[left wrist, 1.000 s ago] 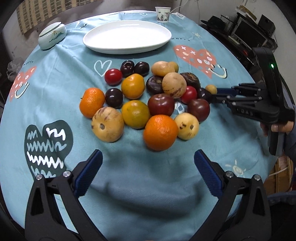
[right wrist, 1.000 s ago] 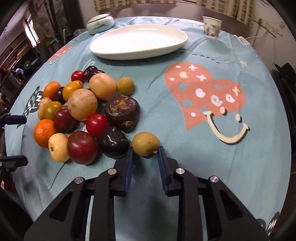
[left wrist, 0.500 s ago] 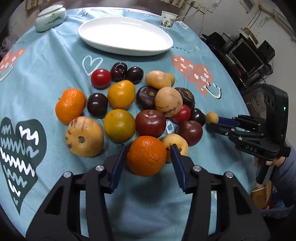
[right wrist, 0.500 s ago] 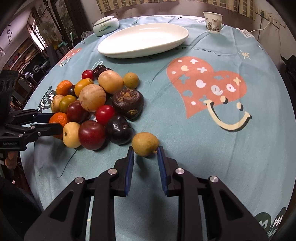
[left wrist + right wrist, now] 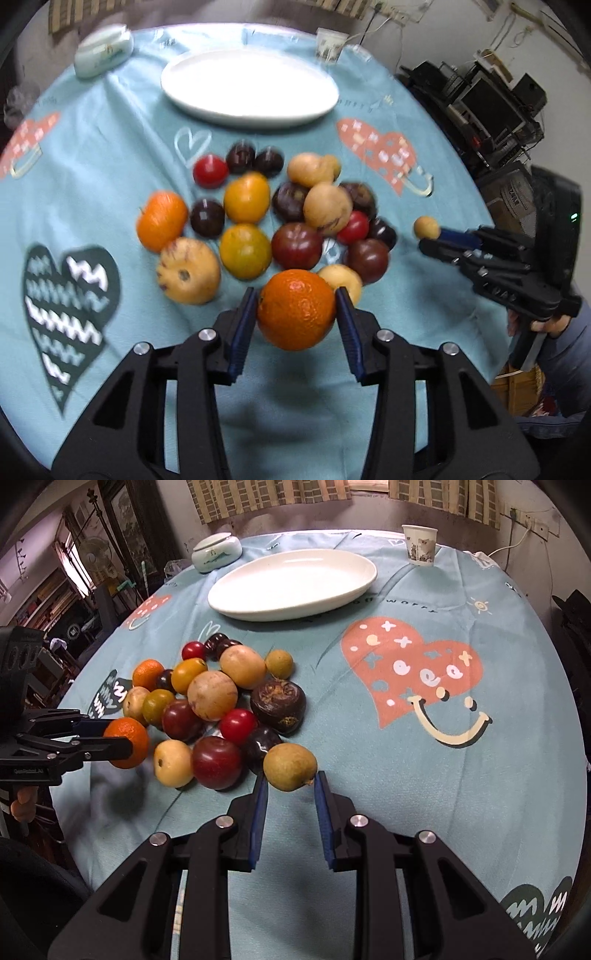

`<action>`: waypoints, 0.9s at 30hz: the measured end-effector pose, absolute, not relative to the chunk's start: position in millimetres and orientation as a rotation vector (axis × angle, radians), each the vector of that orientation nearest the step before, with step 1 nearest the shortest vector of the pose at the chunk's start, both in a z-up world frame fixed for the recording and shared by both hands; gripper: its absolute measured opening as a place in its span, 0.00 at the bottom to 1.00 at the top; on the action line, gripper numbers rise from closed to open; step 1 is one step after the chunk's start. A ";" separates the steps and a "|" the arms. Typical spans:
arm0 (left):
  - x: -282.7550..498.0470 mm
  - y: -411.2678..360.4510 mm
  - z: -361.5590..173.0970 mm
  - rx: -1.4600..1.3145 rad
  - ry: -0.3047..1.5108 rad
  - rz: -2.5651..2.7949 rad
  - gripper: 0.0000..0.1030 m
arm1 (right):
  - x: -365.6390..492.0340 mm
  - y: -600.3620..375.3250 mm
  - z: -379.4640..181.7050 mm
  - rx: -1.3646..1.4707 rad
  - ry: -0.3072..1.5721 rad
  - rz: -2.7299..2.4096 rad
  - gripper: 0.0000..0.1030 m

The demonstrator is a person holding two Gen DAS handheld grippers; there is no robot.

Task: Organize fruits
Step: 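Carry the orange and yellow fruit to the white plate and release both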

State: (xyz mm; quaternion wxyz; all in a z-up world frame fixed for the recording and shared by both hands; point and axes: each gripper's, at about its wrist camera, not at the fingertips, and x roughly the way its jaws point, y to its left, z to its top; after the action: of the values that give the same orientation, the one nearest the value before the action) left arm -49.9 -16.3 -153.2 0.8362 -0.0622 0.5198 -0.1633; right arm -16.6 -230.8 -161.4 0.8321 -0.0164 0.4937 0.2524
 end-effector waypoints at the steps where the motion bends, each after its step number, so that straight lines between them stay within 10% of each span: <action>1: -49.6 -15.2 -145.5 -0.123 1.080 -0.342 0.42 | -18.8 -230.2 -158.4 -0.015 1.038 0.537 0.25; 27: 81.9 -10.4 -45.8 -0.028 0.892 -0.286 0.42 | 53.3 -177.9 -39.7 0.059 0.753 0.523 0.25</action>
State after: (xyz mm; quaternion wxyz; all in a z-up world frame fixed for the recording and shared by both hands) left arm 81.9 -10.4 -45.8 0.8922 -0.0135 0.4299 -0.1380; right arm 53.3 -177.9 -39.7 0.8964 0.0282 0.3632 0.2526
